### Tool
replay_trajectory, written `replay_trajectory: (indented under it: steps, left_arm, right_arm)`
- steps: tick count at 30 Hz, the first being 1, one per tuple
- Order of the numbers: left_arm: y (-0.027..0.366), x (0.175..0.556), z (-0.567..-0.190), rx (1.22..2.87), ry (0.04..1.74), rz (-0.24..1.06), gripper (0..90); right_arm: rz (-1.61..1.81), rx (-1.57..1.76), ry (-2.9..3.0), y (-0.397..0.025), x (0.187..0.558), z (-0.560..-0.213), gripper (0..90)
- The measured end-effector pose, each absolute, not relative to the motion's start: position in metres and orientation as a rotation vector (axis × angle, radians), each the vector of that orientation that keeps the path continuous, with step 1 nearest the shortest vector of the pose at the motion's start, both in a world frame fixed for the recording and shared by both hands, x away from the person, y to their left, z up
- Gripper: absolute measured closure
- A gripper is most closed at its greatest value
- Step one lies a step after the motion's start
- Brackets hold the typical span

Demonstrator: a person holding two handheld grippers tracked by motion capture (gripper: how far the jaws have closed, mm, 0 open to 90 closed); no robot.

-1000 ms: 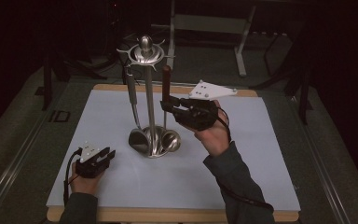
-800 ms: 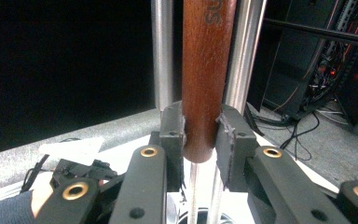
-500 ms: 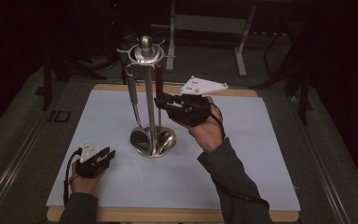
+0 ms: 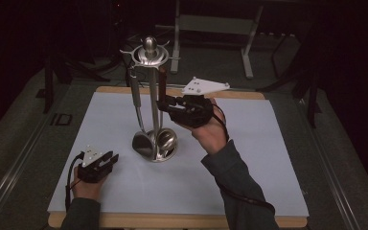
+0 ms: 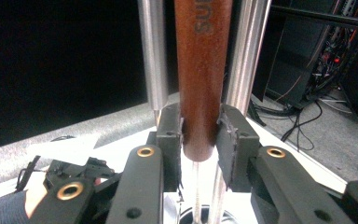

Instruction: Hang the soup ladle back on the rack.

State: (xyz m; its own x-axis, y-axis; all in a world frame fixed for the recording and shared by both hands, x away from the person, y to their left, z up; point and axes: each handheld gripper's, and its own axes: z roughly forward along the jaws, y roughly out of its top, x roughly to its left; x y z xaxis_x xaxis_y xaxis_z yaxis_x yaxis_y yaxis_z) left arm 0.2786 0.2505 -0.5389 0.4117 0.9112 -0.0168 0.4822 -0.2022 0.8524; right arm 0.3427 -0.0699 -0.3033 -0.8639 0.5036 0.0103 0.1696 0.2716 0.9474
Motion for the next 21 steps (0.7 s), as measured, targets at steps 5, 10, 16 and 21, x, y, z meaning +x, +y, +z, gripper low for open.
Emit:
replay_trajectory:
  steps: [5, 10, 16, 21]
  left_arm:
    - [0.2504, 0.2786, -0.5389, 1.835, 1.197, 0.65, 69.6]
    - [0.2502, 0.2786, -0.539, 1.835, 1.197, 0.651, 69.6]
    - [0.2502, 0.2785, -0.539, 1.835, 1.197, 0.652, 69.6]
    - [0.2504, 0.2786, -0.539, 1.837, 1.196, 0.651, 69.6]
  right_arm:
    - [1.639, 0.639, 2.247, -0.0709, 0.3462, -0.305, 70.3]
    - [1.653, 0.643, 2.252, -0.0724, 0.3469, -0.3051, 70.2]
    - [1.676, 0.632, 2.26, -0.0725, 0.3471, -0.3059, 68.4]
    - [1.684, 0.621, 2.259, -0.0715, 0.3468, -0.3047, 69.2]
